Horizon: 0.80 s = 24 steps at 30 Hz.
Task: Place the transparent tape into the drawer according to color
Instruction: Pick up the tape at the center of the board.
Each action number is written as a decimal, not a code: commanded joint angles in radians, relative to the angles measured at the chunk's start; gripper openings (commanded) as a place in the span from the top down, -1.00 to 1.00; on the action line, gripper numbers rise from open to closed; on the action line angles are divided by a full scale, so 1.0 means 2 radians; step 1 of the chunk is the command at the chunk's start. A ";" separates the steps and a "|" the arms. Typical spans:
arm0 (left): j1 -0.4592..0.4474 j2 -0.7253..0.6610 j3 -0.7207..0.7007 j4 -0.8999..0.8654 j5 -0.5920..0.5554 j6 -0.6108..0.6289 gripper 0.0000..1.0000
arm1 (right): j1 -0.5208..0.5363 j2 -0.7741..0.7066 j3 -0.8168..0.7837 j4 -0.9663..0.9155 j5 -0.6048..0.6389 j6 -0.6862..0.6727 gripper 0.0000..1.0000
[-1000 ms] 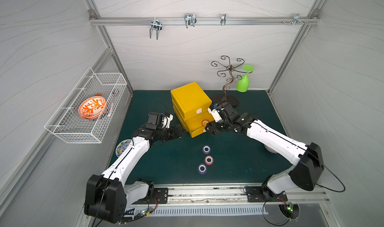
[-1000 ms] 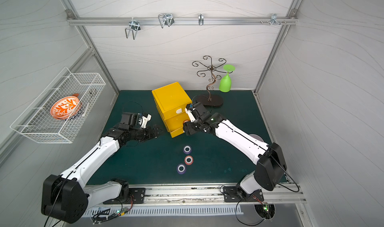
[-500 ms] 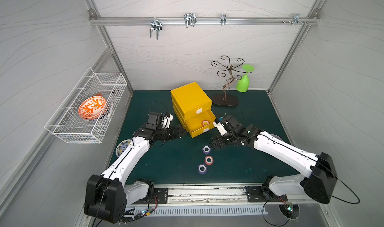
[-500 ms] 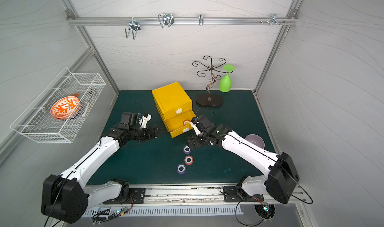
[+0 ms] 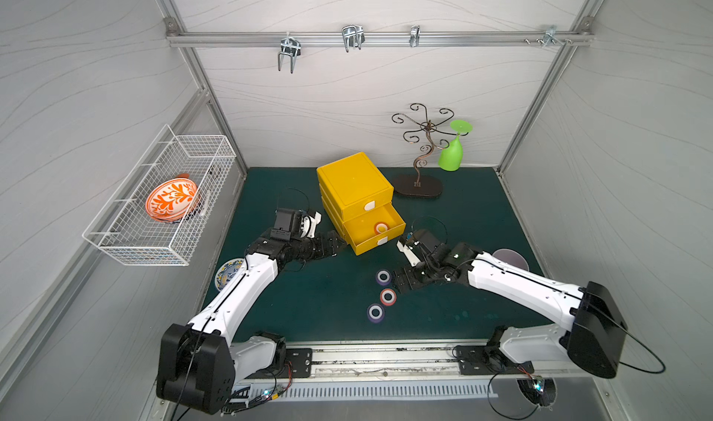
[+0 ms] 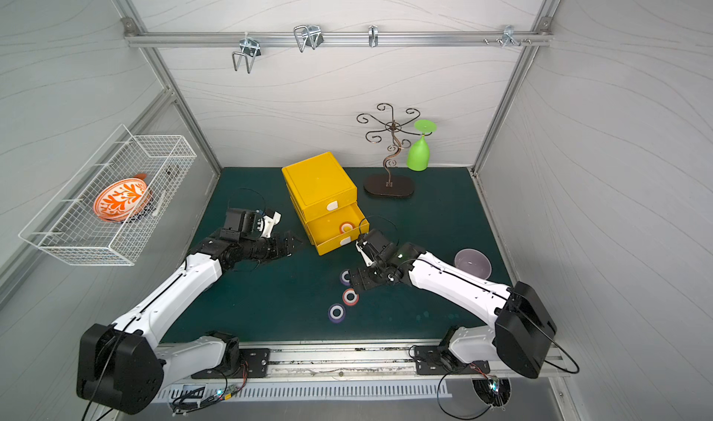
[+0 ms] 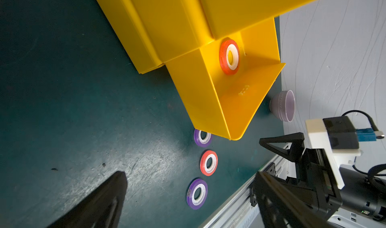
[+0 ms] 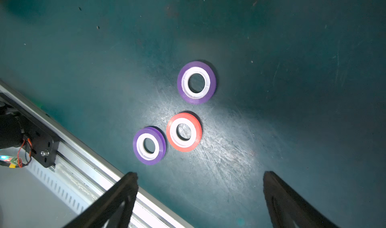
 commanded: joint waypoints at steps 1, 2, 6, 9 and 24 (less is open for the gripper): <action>0.003 -0.002 0.006 0.002 -0.004 0.007 -0.99 | 0.009 0.020 -0.003 -0.006 0.019 0.008 -0.90; 0.003 -0.002 0.006 0.001 -0.004 0.007 -0.99 | 0.013 0.026 -0.003 -0.008 0.025 0.009 -0.88; 0.003 -0.001 0.005 0.002 -0.005 0.007 -0.99 | 0.038 0.049 0.002 -0.013 0.045 0.009 -0.83; 0.002 -0.002 0.005 0.001 -0.005 0.007 -0.99 | 0.054 0.068 0.005 -0.015 0.060 0.016 -0.76; 0.003 -0.010 0.003 -0.006 -0.010 0.009 -0.99 | 0.092 0.147 0.042 -0.025 0.112 0.030 -0.30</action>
